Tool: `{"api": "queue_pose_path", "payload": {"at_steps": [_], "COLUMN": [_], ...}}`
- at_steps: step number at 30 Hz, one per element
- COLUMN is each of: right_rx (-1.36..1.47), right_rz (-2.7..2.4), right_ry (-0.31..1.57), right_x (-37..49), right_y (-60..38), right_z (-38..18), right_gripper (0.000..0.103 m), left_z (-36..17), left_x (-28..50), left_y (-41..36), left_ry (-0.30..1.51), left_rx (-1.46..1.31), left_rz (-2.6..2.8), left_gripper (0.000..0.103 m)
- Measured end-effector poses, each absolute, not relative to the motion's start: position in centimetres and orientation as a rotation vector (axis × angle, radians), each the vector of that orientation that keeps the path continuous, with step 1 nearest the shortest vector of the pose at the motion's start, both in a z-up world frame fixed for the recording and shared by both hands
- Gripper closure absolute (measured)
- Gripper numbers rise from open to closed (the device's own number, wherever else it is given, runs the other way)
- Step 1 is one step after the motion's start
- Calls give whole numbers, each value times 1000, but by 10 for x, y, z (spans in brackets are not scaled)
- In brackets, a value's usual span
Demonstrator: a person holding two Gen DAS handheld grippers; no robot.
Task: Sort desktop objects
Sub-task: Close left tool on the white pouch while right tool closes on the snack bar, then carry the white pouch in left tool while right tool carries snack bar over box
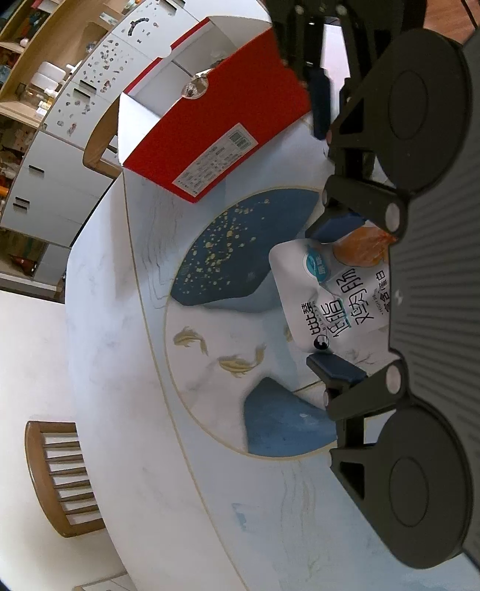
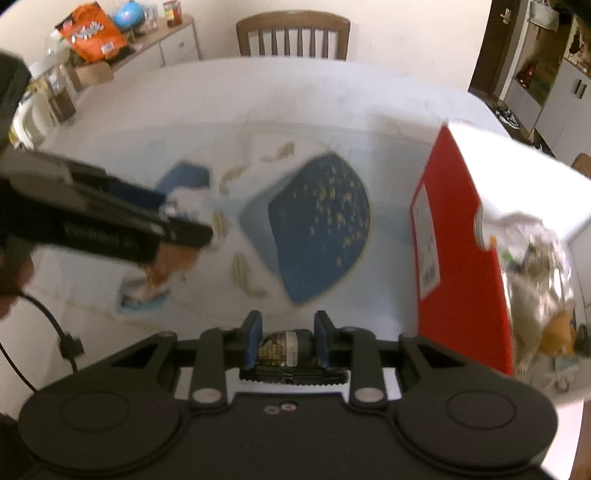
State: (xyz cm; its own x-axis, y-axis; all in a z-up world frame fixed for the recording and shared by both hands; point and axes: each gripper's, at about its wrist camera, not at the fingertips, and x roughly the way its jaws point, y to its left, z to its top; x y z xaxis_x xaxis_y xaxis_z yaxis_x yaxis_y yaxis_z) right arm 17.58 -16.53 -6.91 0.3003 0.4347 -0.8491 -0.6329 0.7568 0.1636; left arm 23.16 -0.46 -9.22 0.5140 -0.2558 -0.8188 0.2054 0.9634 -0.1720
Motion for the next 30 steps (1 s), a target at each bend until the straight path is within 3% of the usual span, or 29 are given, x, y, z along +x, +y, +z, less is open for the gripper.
{"api": "queue_pose_path", "payload": {"at_steps": [7, 9, 11, 13, 21, 23, 25, 30], "right_rx": [-245, -248, -241, -233, -229, -227, -220, -210], "right_rz": [729, 731, 731, 731, 723, 706, 697, 692], "right_ry": [1076, 1074, 1057, 1049, 1152, 1171, 1179, 1166], "right_x": [162, 160, 158, 157, 157, 156, 156, 157], "right_y": [-174, -177, -182, -186, -171, -169, -169, -174], "right_z": [-82, -80, -76, -72, -92, -96, -98, -92], "right_gripper": [67, 55, 34, 29, 38, 54, 62, 71], "left_z": [-93, -93, -92, -92, -93, -93, -93, -89], "left_x": [224, 223, 222, 221, 217, 216, 215, 215], "left_y": [-9, -11, -11, -12, -14, -14, -14, -15], "left_ry": [997, 995, 992, 993, 1000, 1002, 1002, 1009], "left_rx": [-55, -56, -57, -55, -48, -47, -47, -48], "left_rz": [-278, -279, -281, -281, -285, -286, -287, -303], "left_gripper": [38, 38, 38, 38, 38, 38, 38, 38]}}
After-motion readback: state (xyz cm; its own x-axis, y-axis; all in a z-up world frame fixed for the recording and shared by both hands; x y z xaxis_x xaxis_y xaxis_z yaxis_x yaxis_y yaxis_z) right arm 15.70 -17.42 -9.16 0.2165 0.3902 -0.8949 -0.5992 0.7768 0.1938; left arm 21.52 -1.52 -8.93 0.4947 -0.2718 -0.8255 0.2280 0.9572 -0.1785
